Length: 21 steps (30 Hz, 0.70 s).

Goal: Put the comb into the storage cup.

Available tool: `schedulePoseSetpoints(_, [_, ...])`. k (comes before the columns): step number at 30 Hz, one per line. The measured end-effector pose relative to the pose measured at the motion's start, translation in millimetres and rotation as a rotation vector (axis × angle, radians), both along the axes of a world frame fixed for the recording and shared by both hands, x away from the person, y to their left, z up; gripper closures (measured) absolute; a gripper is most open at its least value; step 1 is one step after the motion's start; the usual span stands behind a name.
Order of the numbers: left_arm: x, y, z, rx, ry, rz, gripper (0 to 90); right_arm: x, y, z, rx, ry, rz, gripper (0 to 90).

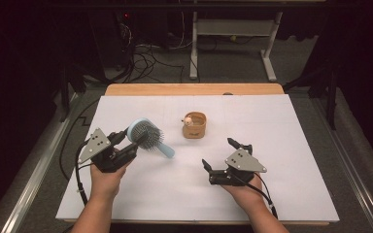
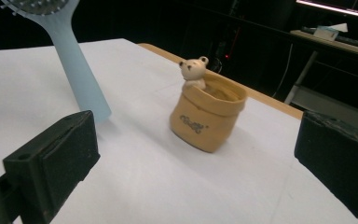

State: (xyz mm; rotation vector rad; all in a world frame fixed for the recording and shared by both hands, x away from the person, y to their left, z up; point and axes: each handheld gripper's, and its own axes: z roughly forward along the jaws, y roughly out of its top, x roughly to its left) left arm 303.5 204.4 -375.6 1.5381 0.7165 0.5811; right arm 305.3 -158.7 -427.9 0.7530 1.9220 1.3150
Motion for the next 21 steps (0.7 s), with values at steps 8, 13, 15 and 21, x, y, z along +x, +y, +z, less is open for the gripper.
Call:
schedulePoseSetpoints(8, [0.5,5.4,-0.3,0.002,-0.002,0.022,58.8,-4.1,-28.1,-5.9,0.017,0.009,-0.041,0.1])
schedulePoseSetpoints(13, [0.6,8.5,-0.5,0.002,-0.002,0.032,58.8,-7.1,-46.7,-11.8,0.023,0.027,-0.072,0.1])
schedulePoseSetpoints(15, [0.5,9.6,-0.5,0.000,-0.001,0.035,58.9,-8.1,-53.7,-14.8,0.032,0.043,-0.081,0.1])
schedulePoseSetpoints(21, [0.5,14.2,0.2,-0.004,-0.003,0.046,58.8,-9.8,-71.8,-20.4,0.060,0.069,-0.116,0.1])
